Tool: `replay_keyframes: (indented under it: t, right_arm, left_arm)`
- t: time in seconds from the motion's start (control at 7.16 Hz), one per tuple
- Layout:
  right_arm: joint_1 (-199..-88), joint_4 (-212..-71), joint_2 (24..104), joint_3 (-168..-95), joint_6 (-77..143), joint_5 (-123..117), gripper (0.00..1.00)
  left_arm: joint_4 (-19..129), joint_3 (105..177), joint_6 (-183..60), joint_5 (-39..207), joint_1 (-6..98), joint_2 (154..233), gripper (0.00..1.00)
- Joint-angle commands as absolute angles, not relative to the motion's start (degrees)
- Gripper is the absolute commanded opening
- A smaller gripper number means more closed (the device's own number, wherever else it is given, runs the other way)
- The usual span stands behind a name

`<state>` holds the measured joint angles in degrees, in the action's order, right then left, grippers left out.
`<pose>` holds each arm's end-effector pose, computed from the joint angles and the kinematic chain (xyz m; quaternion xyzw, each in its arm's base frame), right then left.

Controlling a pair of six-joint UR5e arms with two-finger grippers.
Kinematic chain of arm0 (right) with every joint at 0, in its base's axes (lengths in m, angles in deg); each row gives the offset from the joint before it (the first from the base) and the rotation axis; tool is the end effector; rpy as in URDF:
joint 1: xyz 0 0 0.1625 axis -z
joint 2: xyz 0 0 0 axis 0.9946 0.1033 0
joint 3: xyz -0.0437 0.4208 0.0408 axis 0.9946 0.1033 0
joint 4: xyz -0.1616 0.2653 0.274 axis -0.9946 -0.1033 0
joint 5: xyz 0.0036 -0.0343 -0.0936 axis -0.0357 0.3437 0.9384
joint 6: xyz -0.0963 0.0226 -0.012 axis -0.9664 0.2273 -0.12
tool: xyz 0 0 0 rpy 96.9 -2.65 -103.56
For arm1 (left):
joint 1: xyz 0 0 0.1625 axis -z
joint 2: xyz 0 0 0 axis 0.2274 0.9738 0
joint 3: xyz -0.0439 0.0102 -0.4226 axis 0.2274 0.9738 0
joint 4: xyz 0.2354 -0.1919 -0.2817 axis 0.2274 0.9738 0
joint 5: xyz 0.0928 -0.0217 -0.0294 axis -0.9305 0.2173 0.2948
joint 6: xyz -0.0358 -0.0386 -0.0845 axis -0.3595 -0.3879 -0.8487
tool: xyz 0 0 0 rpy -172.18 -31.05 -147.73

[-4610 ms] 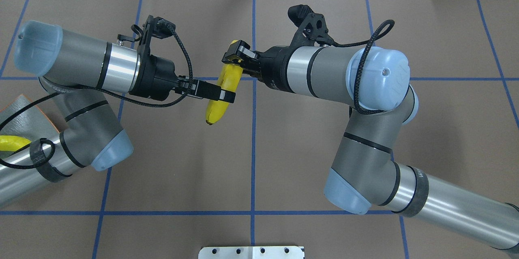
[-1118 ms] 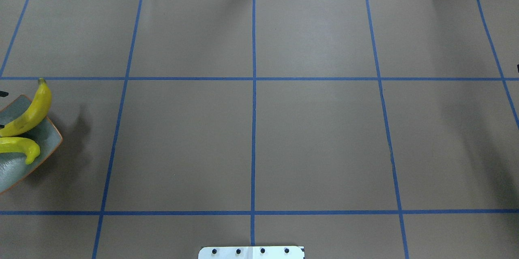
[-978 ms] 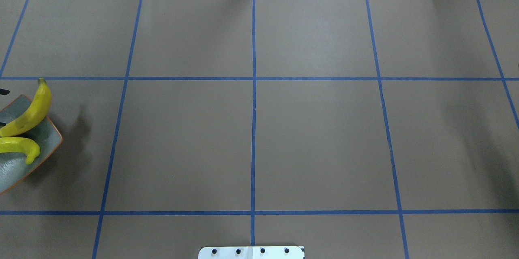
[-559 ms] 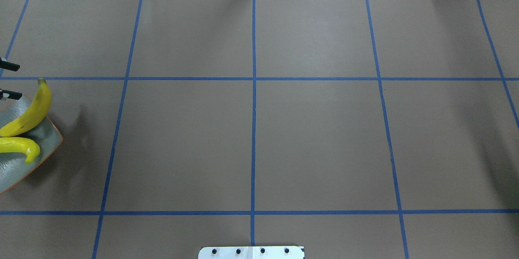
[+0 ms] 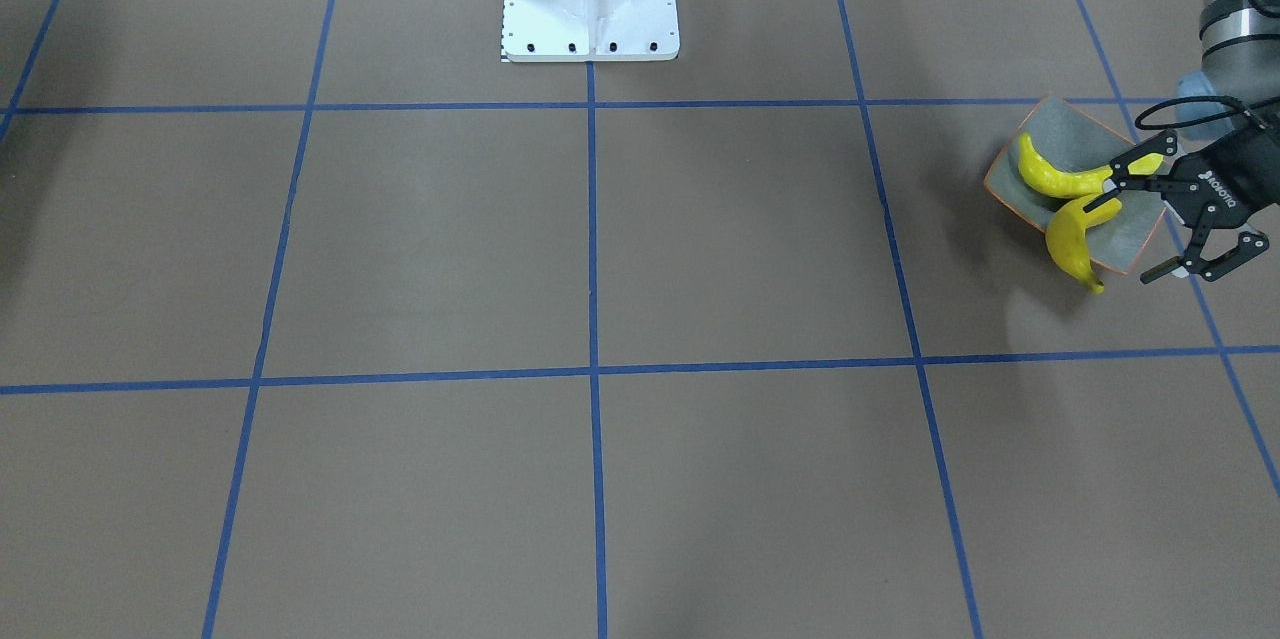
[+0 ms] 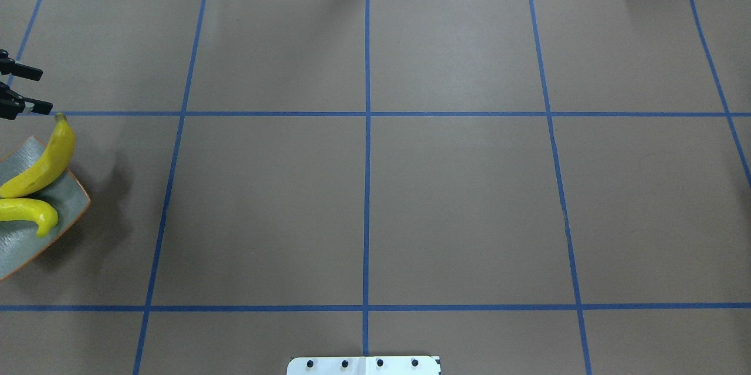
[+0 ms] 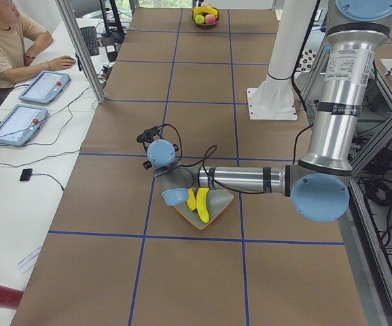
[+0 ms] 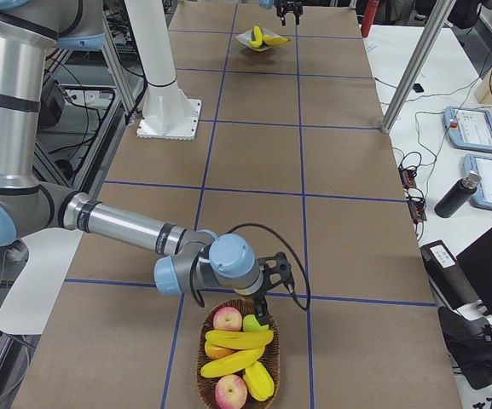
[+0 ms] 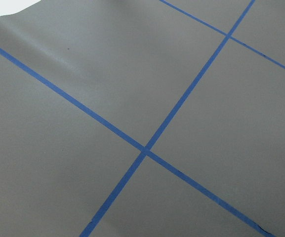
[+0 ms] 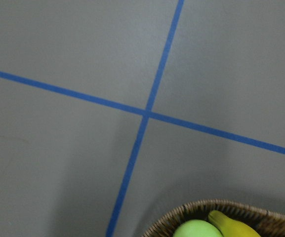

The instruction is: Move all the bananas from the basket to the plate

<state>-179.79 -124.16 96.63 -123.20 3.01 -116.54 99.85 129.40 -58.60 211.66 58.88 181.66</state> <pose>0.0998 -0.3884 0.7423 0.1650 -0.3731 -0.1045 0.9070 0.1190 -0.5225 0.5310 0.3650 0.5202 0.3129 0.7059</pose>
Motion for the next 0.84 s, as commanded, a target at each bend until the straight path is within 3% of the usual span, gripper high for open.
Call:
replay_keyframes:
  t: [0.0, 0.7]
  right_arm:
    - [-181.89, -124.39, 96.62, -118.45, -3.05, -114.00, 1.00]
    - [-173.56, -123.08, 95.65, -118.18, 13.30, -105.73, 1.00]
  left_arm:
    - [99.87, 129.45, -58.83, 211.71, 58.93, 181.74, 1.00]
    - [99.96, 129.45, -58.74, 211.80, 58.93, 181.56, 1.00]
